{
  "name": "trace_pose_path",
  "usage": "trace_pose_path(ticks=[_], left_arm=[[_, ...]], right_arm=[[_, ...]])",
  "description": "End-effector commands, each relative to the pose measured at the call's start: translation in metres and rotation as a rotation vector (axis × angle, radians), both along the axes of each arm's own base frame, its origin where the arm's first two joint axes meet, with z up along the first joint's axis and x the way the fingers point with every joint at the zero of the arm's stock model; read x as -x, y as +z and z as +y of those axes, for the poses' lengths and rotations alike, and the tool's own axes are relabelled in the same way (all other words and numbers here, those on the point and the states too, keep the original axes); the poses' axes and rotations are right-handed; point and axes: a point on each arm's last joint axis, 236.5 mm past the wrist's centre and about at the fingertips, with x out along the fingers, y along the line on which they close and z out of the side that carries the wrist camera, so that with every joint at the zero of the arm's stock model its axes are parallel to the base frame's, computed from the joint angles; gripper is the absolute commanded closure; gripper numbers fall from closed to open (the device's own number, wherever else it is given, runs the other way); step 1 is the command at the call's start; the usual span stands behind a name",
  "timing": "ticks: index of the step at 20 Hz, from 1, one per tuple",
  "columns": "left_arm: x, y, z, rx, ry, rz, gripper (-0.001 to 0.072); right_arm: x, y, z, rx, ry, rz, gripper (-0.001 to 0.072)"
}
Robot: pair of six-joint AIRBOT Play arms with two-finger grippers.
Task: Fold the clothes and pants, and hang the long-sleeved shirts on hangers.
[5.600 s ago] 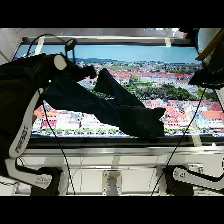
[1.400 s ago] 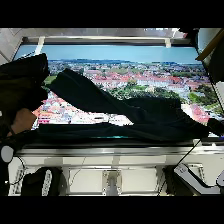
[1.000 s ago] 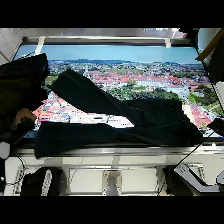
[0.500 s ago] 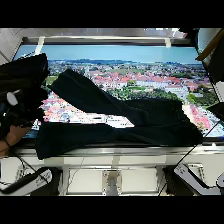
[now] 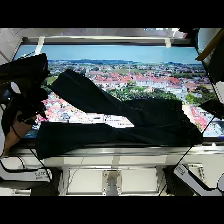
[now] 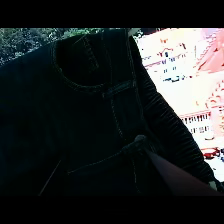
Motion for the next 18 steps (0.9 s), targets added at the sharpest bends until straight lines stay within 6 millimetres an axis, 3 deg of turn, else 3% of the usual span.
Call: trace_pose_path(ticks=[1,11,18], left_arm=[[0.001,-0.01,-0.002,0.011,0.054,0.042,0.0193],[0.003,-0.033,-0.003,0.006,0.138,0.105,0.0193],[-0.023,-0.039,-0.008,0.024,0.177,0.001,0.0193]], right_arm=[[-0.004,0.001,-0.002,0.023,0.006,-0.013,0.0206],[-0.003,0.001,-0.003,0.027,0.005,-0.011,0.0207],[-0.003,0.0,-0.003,0.028,0.006,-0.008,0.0207]])
